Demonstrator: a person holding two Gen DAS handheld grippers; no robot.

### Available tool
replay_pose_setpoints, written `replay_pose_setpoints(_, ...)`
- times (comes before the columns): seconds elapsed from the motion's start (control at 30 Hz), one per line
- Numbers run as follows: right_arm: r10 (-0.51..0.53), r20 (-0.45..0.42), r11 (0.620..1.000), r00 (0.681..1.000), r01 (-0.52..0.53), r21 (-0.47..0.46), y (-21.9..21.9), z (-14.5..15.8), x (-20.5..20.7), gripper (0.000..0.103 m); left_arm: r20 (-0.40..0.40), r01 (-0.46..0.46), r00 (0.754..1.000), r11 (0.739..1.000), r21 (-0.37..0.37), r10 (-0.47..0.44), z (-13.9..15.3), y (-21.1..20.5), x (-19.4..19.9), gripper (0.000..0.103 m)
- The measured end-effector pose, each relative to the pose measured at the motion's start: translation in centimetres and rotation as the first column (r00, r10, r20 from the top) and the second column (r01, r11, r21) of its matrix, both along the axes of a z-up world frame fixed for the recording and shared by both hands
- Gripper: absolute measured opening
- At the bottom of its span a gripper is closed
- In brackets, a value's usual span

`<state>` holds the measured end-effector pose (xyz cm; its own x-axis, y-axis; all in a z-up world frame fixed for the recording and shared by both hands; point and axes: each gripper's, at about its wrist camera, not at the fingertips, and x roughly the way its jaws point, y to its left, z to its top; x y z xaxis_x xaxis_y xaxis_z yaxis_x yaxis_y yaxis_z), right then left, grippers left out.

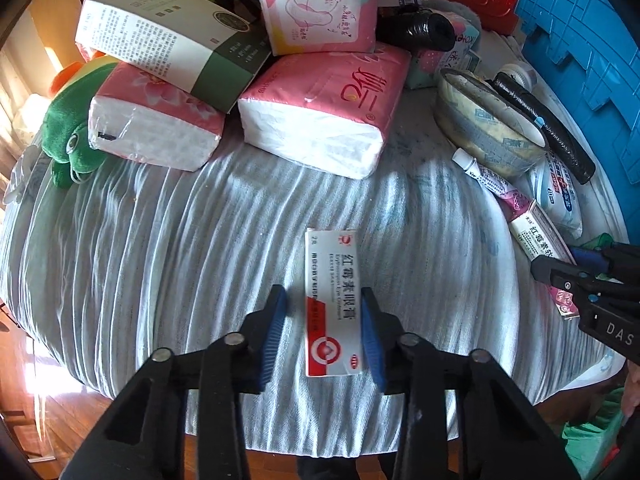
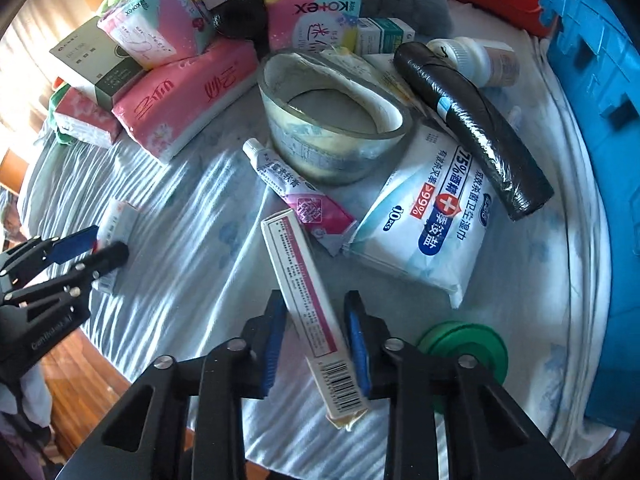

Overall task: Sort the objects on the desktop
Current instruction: 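Grasp the white-red medicine box with left gripper while right grasps the pink-white box, then lift both held medicine boxes and carry them over the blue bin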

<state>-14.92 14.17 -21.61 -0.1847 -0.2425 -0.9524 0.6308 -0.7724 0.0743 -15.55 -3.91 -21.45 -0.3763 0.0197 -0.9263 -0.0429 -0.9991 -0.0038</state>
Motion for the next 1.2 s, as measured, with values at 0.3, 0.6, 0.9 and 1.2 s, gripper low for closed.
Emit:
replay_pose_setpoints(0.3,0.000,-0.002,1.000,1.000,0.000,0.009,-0.3,0.0,-0.1,0.020,-0.014,0.013,1.000,1.000,-0.015,-0.013,0.8,0.5,0.3,0.026)
replay_pose_setpoints(0.6,-0.008,-0.060,0.998,0.998,0.004,-0.055,-0.6,3.5,0.4,0.018,-0.114,0.022,0.993,0.999,-0.026,-0.025,5.5,-0.6,-0.2,0.026)
replay_pose_setpoints(0.9,-0.024,-0.236,0.983,0.971,-0.020,-0.182,-1.5,12.7,1.2,0.018,-0.320,0.064,0.945,0.997,-0.036,-0.073,13.8,-0.8,0.7,0.026)
replay_pose_setpoints(1.2,-0.127,-0.440,0.965,0.889,0.008,-0.263,-0.2,22.7,3.0,0.018,-0.507,0.191,0.843,0.981,-0.030,-0.179,22.3,2.3,1.3,0.026)
